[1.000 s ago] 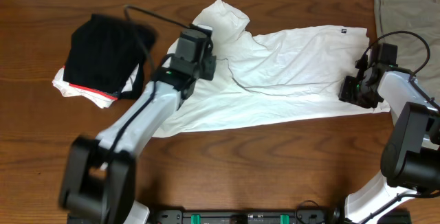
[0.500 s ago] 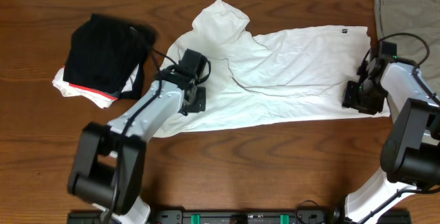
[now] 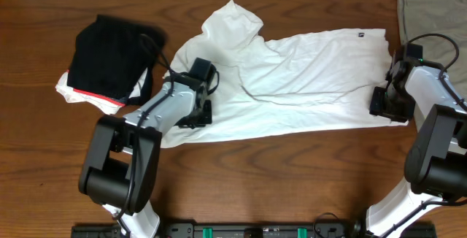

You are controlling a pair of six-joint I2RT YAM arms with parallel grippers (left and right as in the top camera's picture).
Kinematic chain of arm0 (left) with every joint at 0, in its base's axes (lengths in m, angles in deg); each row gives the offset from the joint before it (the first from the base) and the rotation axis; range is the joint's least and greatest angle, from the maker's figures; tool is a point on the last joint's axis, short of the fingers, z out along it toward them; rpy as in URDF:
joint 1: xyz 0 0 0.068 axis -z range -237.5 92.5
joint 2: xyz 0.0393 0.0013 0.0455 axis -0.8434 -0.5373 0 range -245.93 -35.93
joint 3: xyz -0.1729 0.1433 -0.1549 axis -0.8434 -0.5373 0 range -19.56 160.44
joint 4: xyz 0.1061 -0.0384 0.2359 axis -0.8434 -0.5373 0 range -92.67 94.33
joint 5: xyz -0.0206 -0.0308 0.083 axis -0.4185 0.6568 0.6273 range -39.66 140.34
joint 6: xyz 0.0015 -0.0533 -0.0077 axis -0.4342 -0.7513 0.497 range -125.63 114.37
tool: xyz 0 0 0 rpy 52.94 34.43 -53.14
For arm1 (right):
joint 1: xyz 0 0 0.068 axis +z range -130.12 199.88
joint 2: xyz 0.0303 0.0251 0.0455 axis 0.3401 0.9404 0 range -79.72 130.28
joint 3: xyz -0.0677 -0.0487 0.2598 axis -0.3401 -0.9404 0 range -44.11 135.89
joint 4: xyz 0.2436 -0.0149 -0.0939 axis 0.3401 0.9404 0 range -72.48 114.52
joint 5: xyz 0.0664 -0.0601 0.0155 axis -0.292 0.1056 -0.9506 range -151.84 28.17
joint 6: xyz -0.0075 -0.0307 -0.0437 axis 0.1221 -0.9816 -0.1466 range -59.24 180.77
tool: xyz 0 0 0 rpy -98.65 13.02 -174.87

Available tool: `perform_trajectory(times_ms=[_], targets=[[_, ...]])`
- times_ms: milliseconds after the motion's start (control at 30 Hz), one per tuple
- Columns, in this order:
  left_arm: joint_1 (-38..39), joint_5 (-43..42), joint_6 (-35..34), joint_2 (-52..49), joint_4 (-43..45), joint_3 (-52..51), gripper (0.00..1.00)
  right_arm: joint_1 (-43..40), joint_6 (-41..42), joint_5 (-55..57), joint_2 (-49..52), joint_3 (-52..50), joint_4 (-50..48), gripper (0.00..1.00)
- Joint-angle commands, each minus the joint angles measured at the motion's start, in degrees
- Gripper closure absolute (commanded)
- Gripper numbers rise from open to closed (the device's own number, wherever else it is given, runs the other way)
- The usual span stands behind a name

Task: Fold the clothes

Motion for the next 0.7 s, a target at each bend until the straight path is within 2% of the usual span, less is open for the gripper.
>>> perform_trajectory(times_ms=[0, 367, 400, 567, 600, 667], targets=[[-2.8, 3.2, -1.2, -1.3, -1.4, -0.3, 0.76, -1.6, 1.2, 1.2, 0.3, 0.1, -0.8, 0.56], [-4.9, 3.2, -1.1, -1.3, -1.4, -0.3, 0.76, -2.6, 1.4, 0.3, 0.3, -0.3, -1.1, 0.59], [-4.9, 3.2, -1.1, -1.3, -1.4, -0.3, 0.76, -2.6, 1.3, 0.4, 0.3, -0.3, -0.9, 0.62], [-4.9, 3.2, -1.1, -1.3, -1.4, -0.3, 0.76, -2.8, 1.3, 1.6, 0.3, -0.3, 0.8, 0.94], [-4.9, 3.2, -1.1, -1.3, -1.5, -0.3, 0.76, -2.9, 1.3, 3.2, 0.3, -0.3, 0.9, 0.99], [-4.9, 3.2, -1.1, -1.3, -1.5, -0.3, 0.76, -3.2, 1.3, 6.7, 0.3, -0.3, 0.9, 0.99]])
